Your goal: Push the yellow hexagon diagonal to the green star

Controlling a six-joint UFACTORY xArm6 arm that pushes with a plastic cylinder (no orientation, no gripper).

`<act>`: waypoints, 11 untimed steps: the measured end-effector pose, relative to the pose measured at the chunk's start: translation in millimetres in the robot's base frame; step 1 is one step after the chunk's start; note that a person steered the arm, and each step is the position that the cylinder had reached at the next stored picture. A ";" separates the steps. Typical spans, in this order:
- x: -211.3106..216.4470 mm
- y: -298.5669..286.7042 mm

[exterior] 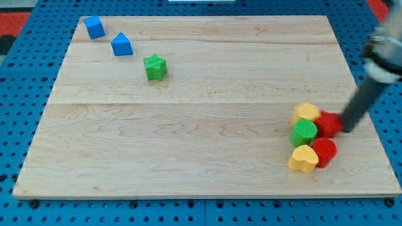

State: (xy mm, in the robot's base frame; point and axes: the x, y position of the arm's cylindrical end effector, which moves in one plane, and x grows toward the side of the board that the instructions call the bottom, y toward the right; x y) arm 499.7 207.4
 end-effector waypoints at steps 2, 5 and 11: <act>-2.9 -89.8; -58.1 -132.9; -35.8 -235.7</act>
